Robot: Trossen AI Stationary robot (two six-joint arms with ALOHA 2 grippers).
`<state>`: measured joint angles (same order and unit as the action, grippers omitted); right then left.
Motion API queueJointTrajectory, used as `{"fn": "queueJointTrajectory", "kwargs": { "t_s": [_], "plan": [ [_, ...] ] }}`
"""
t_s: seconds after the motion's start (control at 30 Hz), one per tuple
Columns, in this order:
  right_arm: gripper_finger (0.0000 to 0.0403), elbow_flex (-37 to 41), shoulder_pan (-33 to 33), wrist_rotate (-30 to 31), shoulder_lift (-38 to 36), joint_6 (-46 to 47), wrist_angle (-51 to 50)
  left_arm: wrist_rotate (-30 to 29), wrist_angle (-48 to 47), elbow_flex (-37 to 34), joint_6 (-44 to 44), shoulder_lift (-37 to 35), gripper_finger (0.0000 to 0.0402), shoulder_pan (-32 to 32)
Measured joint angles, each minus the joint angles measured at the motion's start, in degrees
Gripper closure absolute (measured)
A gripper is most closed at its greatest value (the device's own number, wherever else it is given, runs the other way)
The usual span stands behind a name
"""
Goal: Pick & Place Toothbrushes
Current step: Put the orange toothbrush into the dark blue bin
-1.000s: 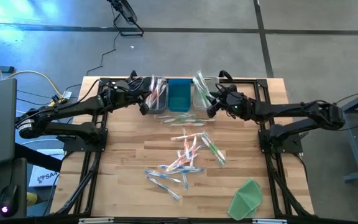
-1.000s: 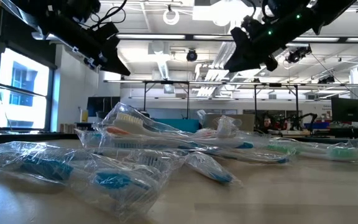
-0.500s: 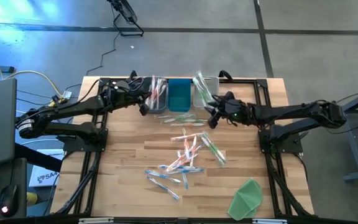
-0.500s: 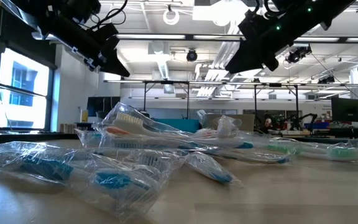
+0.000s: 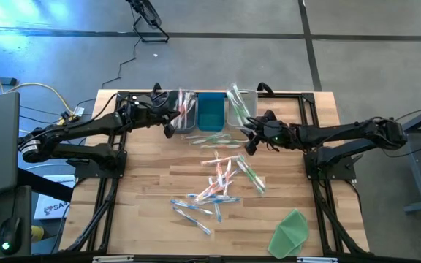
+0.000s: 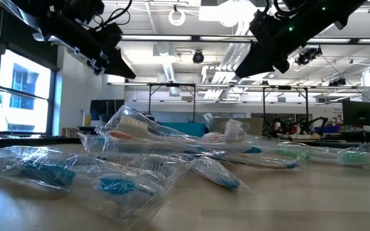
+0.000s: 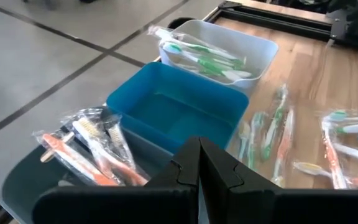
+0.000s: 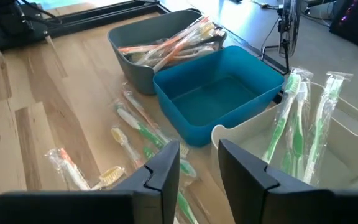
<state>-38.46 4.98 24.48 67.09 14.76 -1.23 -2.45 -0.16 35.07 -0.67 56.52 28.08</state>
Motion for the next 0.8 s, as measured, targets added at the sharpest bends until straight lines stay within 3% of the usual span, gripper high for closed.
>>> {"fn": "queueJointTrajectory", "kwargs": {
  "t_s": [0.47, 0.67, 0.8],
  "plan": [
    [0.0327, 0.0, -2.7, 0.6, -3.8, 0.0, -2.6, -0.2, -1.1, 0.0, 0.9, -6.4, 0.0402, -1.2],
    [0.0328, 0.0, -4.2, 0.6, -6.5, -0.1, -3.4, -0.4, -2.6, 0.0, 0.8, -9.5, 0.0402, -7.8],
    [0.0328, 0.0, -5.9, 0.6, -6.9, -0.1, -3.6, -4.6, -3.2, 0.0, 0.8, -9.5, 0.0402, -13.9]
  ]
}}
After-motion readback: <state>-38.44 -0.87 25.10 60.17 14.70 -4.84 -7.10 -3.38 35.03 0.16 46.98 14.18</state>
